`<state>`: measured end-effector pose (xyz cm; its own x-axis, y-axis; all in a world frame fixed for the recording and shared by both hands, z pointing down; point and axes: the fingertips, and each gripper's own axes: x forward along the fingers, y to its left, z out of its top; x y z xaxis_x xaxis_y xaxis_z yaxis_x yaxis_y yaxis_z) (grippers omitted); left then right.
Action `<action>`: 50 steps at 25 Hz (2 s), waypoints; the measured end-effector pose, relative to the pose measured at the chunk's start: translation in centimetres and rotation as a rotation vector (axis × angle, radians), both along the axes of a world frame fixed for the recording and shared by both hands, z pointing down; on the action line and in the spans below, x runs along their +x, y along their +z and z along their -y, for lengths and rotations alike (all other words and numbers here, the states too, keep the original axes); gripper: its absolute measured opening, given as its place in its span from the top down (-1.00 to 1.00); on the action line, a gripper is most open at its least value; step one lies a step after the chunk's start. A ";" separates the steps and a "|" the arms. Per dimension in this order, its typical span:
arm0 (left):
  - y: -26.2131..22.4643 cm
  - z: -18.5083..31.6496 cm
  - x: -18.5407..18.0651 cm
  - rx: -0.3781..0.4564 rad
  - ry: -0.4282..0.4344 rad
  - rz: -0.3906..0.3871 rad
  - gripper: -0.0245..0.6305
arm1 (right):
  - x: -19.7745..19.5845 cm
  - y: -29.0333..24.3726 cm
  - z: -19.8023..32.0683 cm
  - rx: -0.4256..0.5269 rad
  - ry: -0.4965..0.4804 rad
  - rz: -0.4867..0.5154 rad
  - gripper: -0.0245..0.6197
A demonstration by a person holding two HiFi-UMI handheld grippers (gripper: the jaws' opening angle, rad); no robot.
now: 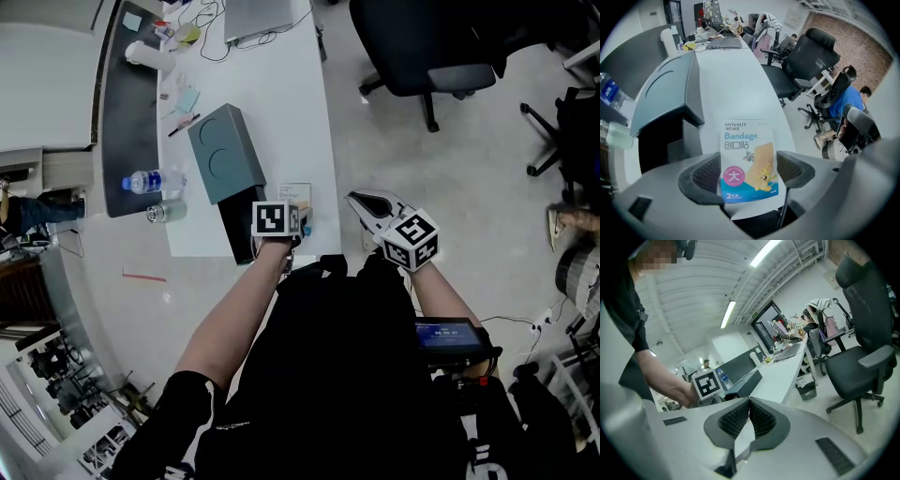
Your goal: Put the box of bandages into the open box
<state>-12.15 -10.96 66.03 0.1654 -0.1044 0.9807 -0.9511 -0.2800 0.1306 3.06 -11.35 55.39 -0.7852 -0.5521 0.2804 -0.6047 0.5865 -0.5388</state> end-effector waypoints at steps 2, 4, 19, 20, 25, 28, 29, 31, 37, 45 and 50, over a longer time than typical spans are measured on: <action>-0.4 0.1 0.2 0.010 0.003 -0.014 -0.22 | -0.1 -0.1 0.0 -0.002 -0.001 0.002 0.84; -0.8 0.1 0.4 0.020 0.001 -0.030 -0.22 | -0.3 -0.3 -0.2 0.000 -0.005 0.003 0.84; -4.7 0.1 -0.5 0.100 -0.125 -0.172 -0.22 | -3.2 -0.8 -1.1 0.016 -0.090 -0.010 0.84; -5.0 0.1 -0.7 0.108 -0.131 -0.181 -0.22 | -3.6 -0.9 -1.3 0.018 -0.099 -0.011 0.84; -6.6 -0.6 -2.0 0.141 -0.160 -0.206 -0.22 | -4.9 -1.2 -1.9 0.031 -0.141 -0.016 0.84; -7.3 -0.6 -3.0 0.155 -0.196 -0.227 -0.22 | -5.7 -1.2 -1.9 0.033 -0.164 -0.018 0.84; -7.5 -0.6 -3.3 0.158 -0.210 -0.236 -0.22 | -5.9 -1.2 -1.9 0.033 -0.170 -0.020 0.84; -8.0 -0.7 -3.9 0.166 -0.235 -0.251 -0.22 | -6.4 -1.2 -2.0 0.033 -0.183 -0.022 0.84; -8.4 -1.0 -6.8 0.190 -0.297 -0.244 -0.22 | -8.2 -1.1 -2.2 0.037 -0.222 -0.021 0.84; -7.3 -1.7 -10.5 0.177 -0.362 -0.214 -0.22 | -9.8 -1.2 -1.9 0.040 -0.258 -0.019 0.84; -6.0 -2.1 -12.4 0.148 -0.370 -0.191 -0.22 | -10.3 -1.2 -1.9 0.034 -0.262 -0.024 0.84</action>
